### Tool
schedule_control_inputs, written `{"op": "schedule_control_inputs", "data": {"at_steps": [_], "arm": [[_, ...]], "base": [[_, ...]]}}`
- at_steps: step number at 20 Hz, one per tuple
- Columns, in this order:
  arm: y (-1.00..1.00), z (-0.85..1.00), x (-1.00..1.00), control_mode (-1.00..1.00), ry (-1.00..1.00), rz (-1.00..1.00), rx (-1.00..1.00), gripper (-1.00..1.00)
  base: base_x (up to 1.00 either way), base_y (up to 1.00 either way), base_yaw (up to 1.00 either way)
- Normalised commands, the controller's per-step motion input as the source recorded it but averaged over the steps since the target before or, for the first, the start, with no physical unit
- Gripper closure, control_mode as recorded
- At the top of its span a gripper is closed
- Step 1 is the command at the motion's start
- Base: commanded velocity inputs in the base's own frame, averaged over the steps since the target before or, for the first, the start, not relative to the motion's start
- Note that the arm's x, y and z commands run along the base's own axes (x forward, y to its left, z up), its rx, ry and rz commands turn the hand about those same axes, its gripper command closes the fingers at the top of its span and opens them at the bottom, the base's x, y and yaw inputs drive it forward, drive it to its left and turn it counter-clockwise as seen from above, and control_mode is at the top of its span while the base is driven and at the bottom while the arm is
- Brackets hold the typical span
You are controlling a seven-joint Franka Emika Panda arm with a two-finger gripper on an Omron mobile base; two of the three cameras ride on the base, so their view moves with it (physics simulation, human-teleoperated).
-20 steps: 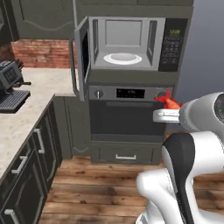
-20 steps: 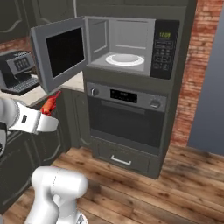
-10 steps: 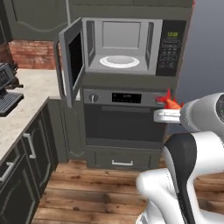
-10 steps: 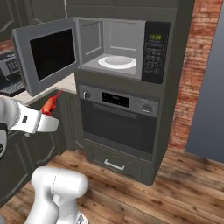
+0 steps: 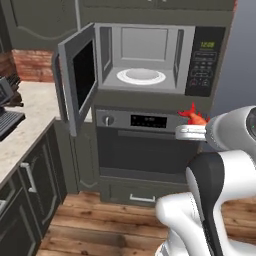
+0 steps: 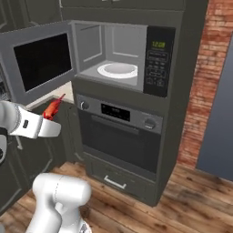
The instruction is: Transport the fish from the fridge to the microwave and turn on the microwave.
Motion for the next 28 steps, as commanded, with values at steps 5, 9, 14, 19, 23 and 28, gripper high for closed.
{"op": "schedule_control_inputs", "data": {"at_steps": [5,9,14,19,23,28], "arm": [[0.00,0.00,0.00,1.00,0.00,0.00,0.00,1.00],[0.00,0.00,0.00,1.00,0.00,0.00,0.00,1.00],[0.00,0.00,0.00,1.00,0.00,0.00,0.00,1.00],[0.00,0.00,0.00,1.00,0.00,0.00,0.00,1.00],[0.00,0.00,0.00,1.00,0.00,0.00,0.00,1.00],[0.00,0.00,0.00,1.00,0.00,0.00,0.00,1.00]], "base": [[0.50,-0.34,0.11],[0.55,-0.31,0.12],[0.51,-0.30,0.12],[0.52,-0.25,0.12],[0.51,-0.17,0.13],[0.47,-0.09,0.15]]}}
